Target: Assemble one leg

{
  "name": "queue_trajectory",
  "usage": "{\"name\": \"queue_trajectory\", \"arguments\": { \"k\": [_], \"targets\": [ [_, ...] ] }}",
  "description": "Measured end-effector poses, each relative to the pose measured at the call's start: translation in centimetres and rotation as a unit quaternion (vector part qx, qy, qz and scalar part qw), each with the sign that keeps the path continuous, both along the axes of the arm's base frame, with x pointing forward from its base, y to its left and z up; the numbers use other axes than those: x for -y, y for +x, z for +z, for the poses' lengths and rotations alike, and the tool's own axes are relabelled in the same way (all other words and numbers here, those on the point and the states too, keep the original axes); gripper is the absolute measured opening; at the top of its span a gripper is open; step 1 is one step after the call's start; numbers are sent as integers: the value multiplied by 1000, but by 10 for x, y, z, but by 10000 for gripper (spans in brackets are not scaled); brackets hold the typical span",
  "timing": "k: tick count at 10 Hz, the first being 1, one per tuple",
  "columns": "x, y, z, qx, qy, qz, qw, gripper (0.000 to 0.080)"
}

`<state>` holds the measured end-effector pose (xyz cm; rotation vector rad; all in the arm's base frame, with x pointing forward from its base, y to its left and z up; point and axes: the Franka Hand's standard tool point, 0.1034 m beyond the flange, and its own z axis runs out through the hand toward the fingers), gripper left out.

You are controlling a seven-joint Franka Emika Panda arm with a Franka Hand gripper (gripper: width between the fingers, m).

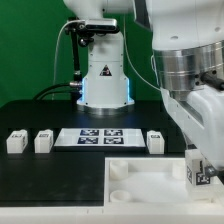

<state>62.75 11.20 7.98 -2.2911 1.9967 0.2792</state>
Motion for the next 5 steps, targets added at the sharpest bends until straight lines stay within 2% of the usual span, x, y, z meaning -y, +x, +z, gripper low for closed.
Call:
{"name": "queue_trajectory", "arguments": {
  "k": [1, 2, 3, 5],
  "targets": [
    [-6, -9, -2, -18, 0, 43, 999, 536],
    [-7, -10, -4, -11, 8, 110, 994, 536],
    [-8, -10, -4, 5, 15, 201, 979, 626],
    [-9, -10, -4, 25, 25, 299, 954, 642]
  ]
}}
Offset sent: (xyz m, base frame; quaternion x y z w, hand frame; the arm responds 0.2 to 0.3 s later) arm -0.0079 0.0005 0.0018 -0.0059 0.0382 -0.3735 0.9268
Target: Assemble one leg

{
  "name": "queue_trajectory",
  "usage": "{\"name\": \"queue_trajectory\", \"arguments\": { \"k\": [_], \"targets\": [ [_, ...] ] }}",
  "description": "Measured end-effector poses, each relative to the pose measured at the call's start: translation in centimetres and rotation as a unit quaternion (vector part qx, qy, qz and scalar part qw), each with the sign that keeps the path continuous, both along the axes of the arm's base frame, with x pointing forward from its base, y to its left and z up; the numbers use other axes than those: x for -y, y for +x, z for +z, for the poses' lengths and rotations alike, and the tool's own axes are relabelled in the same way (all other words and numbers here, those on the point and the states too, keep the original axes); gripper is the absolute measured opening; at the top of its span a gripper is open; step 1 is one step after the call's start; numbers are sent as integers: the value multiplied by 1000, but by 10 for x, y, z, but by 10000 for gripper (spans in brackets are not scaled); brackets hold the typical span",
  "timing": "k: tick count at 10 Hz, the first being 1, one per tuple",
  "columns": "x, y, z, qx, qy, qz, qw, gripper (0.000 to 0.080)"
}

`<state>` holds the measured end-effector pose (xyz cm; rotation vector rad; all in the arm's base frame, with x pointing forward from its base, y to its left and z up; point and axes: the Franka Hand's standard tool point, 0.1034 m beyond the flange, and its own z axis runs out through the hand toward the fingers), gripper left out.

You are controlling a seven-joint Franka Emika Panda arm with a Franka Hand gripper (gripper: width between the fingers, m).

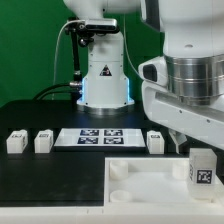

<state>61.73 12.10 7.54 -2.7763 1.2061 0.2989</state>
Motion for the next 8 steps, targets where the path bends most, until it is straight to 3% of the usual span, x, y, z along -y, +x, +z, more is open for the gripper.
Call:
{"name": "queue_trajectory", "arguments": {
  "k": [3, 6, 7, 8],
  "targets": [
    [2, 1, 0, 31, 17, 172, 984, 649],
    [9, 13, -3, 95, 12, 379, 920, 649],
    [8, 12, -3, 92, 13, 375, 922, 649],
    [7, 12, -3, 90, 11, 355, 931, 509]
  ]
}}
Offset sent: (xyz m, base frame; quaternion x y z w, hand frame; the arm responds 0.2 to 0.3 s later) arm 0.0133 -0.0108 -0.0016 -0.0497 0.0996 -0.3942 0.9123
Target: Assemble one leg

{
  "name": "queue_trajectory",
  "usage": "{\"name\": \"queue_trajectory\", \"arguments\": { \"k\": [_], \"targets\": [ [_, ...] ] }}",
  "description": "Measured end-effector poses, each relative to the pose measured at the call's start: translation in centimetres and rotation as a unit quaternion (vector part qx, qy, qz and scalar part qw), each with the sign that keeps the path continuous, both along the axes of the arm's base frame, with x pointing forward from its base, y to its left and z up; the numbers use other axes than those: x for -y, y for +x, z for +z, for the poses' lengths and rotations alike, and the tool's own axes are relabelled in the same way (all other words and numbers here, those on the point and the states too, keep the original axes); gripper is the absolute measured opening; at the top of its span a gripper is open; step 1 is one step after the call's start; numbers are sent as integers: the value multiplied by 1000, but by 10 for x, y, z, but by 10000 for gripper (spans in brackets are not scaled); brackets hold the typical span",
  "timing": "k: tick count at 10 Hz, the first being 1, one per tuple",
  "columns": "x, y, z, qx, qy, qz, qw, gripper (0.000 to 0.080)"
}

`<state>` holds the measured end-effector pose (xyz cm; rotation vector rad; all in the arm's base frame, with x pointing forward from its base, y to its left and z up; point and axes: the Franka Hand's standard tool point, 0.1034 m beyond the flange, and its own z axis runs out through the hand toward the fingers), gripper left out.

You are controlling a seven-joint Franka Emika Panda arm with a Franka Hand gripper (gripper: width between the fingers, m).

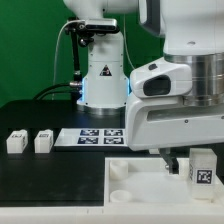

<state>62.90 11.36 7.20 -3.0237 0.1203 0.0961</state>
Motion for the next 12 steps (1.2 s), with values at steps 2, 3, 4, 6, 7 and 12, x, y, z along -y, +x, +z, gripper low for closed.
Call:
{"name": "queue_trajectory", "arguments": {
  "k": [2, 3, 4, 6, 7, 12],
  "targets": [
    [-1, 0, 0, -6, -1, -53, 999, 370],
    [-1, 0, 0, -14, -2, -114, 993, 294],
    [0, 0, 0, -21, -4, -167, 986, 294],
    [0, 0, 0, -29, -8, -232, 972, 294],
    [0, 0, 0, -37, -8, -292, 956, 294],
    [1, -3, -3, -51, 24, -618, 784, 294]
  ]
}}
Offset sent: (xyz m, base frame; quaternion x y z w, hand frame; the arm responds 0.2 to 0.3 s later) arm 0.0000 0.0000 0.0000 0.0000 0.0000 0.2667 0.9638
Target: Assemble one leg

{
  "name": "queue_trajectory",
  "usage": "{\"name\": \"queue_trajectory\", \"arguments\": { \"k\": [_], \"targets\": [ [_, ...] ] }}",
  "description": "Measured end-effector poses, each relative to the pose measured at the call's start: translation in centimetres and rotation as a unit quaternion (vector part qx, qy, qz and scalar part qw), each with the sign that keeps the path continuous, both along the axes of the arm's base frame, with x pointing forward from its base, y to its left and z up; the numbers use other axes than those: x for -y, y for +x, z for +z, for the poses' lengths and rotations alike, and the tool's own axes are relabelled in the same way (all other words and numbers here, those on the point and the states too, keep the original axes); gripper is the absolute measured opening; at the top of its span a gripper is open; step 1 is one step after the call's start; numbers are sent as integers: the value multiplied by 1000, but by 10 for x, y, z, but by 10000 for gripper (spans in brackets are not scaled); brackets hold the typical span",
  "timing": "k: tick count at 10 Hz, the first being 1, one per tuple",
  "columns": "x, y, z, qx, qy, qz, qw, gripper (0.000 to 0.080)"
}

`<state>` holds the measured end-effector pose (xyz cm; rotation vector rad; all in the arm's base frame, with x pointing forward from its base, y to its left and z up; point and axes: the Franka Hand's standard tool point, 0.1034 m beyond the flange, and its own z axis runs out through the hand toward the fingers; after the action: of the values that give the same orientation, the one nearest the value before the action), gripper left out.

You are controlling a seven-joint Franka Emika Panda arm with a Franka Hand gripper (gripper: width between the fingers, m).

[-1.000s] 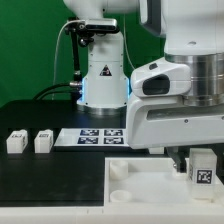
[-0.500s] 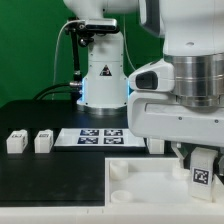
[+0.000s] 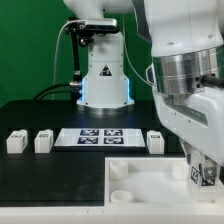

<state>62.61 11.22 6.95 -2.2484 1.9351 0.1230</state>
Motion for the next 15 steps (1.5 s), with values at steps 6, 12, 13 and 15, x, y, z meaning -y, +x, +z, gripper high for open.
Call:
{"name": "queue_trajectory", "arguments": {
  "k": [6, 12, 13, 15],
  "targets": [
    [-9, 0, 0, 30, -7, 151, 988, 589],
    [-3, 3, 1, 82, -51, 519, 849, 649],
    [1, 5, 2, 92, -60, 582, 806, 649],
    [-1, 11, 3, 118, -77, 635, 759, 649]
  ]
}}
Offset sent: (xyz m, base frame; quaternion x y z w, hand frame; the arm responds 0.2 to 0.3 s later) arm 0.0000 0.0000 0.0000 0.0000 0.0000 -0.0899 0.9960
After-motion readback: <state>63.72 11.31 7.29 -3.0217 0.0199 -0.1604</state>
